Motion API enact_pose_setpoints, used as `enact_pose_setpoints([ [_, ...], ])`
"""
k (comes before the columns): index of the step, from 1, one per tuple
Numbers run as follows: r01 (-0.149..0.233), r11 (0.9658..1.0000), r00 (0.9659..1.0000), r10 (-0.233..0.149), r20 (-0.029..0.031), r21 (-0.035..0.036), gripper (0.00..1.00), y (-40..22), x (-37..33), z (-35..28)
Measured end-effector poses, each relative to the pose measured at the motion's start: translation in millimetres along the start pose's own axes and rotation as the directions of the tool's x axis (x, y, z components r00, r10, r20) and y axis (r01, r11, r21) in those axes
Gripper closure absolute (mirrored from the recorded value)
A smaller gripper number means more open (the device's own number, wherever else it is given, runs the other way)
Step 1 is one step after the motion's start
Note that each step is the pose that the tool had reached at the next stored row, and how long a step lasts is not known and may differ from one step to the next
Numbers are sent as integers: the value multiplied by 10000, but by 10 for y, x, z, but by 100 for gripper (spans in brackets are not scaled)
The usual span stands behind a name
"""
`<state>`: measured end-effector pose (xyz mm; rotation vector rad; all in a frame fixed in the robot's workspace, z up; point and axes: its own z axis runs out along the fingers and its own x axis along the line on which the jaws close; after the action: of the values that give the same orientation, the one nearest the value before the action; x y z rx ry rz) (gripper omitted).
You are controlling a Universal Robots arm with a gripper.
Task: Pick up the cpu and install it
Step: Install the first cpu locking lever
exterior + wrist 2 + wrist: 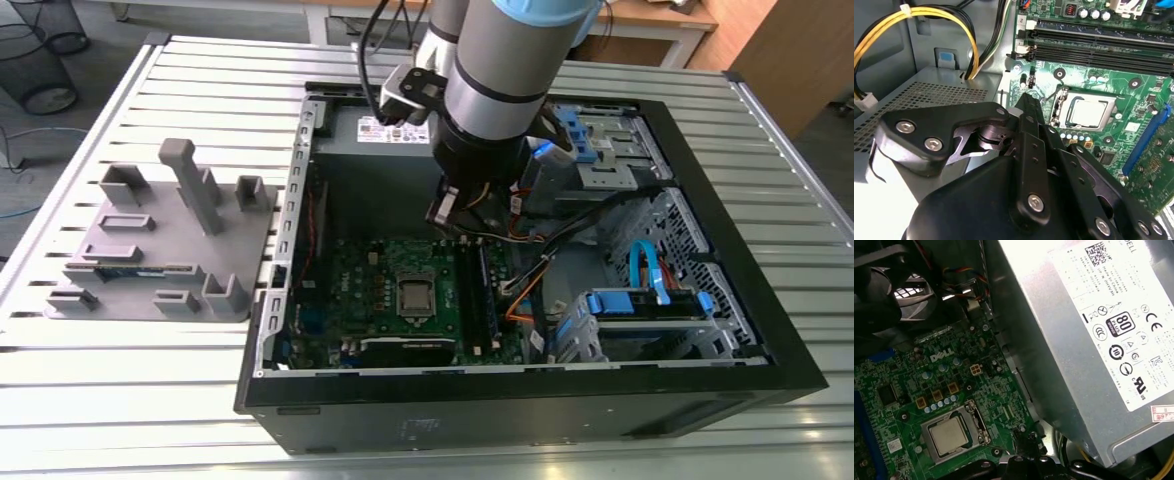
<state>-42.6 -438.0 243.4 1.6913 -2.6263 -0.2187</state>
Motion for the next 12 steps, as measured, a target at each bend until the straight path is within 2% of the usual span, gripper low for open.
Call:
enact_pose_setpoints([
  [5, -1, 10000, 10000, 1, -3, 2, 89, -5, 2, 49],
  [12, -3, 10000, 10000, 4, -30, 14, 89, -28, 53, 46],
])
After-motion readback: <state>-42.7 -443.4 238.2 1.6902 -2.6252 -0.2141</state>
